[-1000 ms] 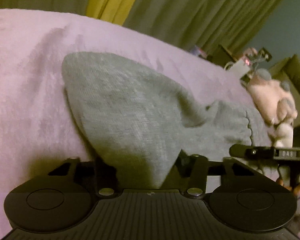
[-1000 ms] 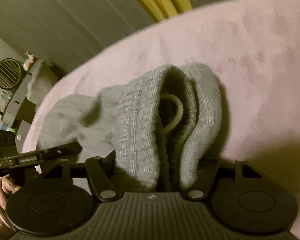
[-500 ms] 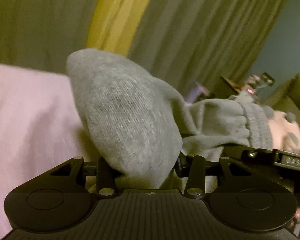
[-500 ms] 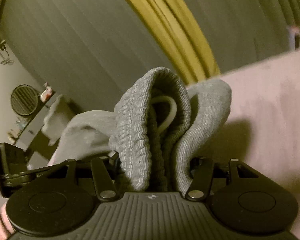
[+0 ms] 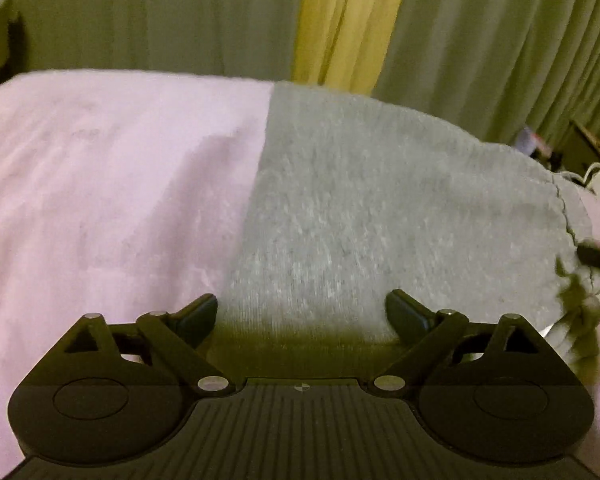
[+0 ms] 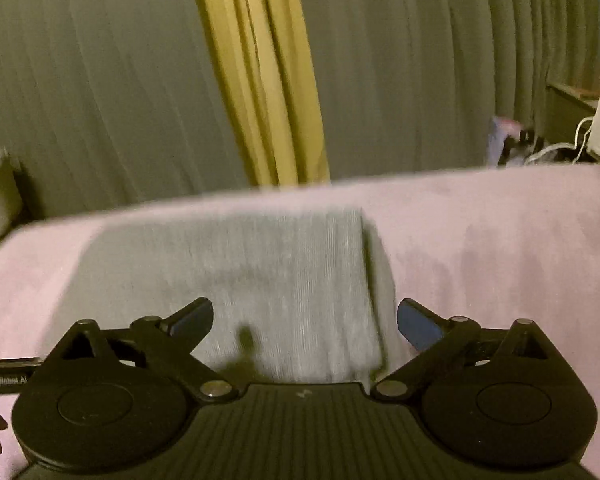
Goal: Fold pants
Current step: 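Open the right tool and pull both tools back from the pants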
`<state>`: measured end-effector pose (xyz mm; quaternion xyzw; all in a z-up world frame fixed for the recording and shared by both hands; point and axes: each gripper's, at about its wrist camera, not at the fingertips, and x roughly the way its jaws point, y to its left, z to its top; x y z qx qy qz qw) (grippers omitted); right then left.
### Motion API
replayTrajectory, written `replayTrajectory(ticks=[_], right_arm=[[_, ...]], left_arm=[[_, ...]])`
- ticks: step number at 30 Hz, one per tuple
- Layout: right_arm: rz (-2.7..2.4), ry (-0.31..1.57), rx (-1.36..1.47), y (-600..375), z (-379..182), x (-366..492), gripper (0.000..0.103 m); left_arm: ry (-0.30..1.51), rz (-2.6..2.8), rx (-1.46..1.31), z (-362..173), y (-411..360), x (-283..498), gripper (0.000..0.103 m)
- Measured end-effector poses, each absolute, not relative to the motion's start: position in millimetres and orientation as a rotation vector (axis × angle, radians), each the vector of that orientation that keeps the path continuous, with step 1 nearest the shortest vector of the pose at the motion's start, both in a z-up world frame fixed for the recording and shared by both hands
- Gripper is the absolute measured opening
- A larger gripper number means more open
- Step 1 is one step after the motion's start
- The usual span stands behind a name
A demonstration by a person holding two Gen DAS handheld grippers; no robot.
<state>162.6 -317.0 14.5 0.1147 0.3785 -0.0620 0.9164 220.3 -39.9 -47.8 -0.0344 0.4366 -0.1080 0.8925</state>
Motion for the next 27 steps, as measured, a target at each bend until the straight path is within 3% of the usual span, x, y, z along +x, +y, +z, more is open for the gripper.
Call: replayTrajectory(ticks=[3, 12, 19, 23, 27], right_arm=[[-0.189, 0.970, 0.121, -319, -11, 176, 0.099], [-0.118, 0.906, 0.186, -309, 11, 102, 0.099], [-0.124, 1.070, 0.245, -266, -26, 30, 0.099], [-0.209, 1.116, 0.321, -258, -21, 5, 0.099], [-0.246, 1.025, 0.293, -253, 0, -12, 0.099]], left_arm=[[0.913, -0.235, -0.079, -41, -35, 213, 0.096], [0.858, -0.152, 0.185, -30, -26, 126, 0.097], [1.031, -0.201, 0.131, -60, -37, 56, 0.097], [0.975, -0.165, 0.170, -43, -40, 43, 0.098], [0.915, -0.129, 0.097, -17, -31, 33, 0.102]])
